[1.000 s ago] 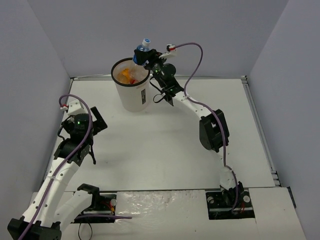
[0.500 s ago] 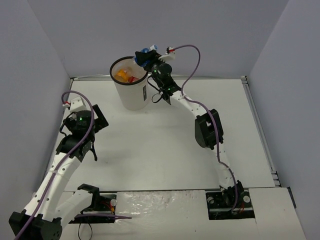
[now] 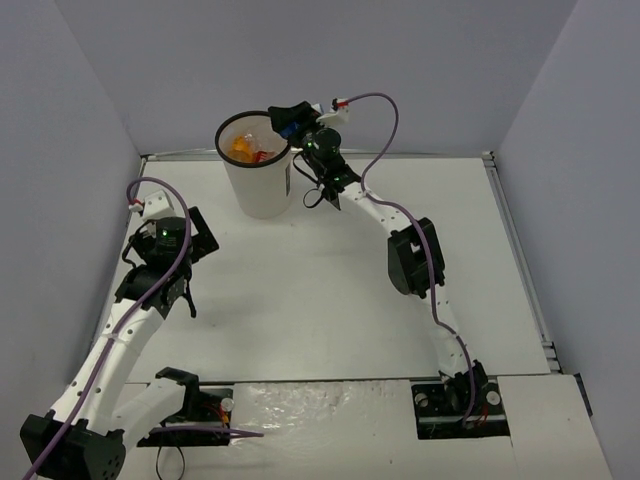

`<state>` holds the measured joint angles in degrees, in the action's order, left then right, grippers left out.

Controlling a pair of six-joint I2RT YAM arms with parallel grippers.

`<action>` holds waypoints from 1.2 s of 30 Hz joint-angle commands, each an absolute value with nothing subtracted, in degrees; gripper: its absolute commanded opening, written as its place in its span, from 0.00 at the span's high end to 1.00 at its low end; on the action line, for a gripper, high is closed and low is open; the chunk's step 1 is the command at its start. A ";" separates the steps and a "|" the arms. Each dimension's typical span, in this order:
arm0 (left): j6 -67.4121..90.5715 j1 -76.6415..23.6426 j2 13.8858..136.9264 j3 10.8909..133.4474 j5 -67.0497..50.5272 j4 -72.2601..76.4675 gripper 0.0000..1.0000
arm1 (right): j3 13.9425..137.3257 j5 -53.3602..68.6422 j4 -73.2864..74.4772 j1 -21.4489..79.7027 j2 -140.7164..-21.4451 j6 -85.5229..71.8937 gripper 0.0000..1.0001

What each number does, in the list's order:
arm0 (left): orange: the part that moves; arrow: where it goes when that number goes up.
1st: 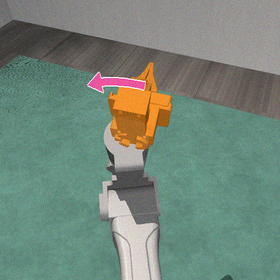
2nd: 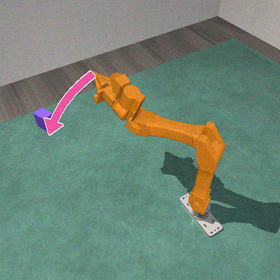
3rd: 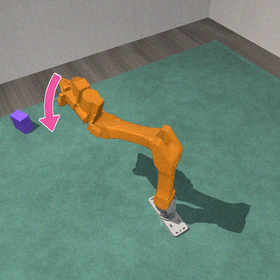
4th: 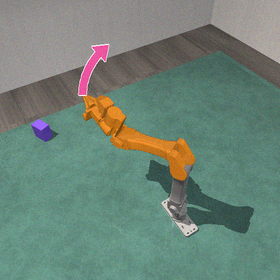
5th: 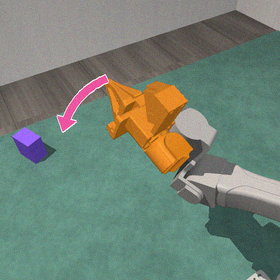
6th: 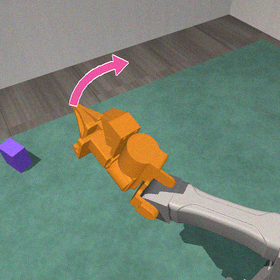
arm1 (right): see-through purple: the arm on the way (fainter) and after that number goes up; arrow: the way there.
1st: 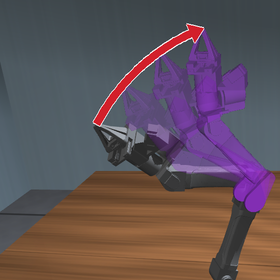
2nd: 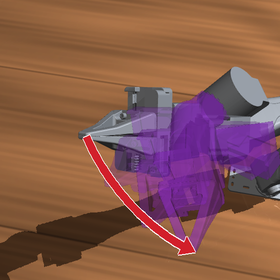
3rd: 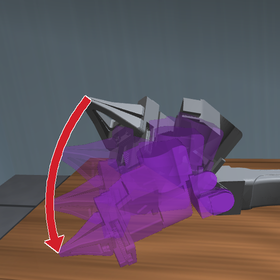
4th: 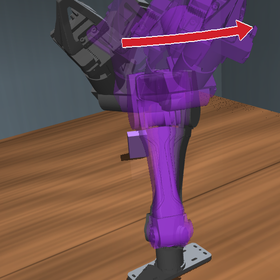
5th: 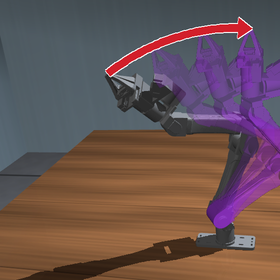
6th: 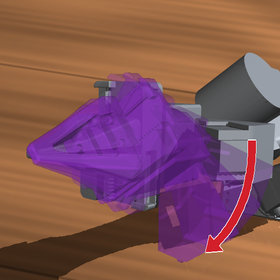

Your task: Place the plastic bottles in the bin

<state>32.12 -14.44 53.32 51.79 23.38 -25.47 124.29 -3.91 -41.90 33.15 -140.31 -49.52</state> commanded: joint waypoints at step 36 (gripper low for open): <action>32.34 -14.06 52.47 54.58 20.92 -22.06 0.03 | 128.46 1.65 -44.50 34.03 -134.03 -42.73 0.66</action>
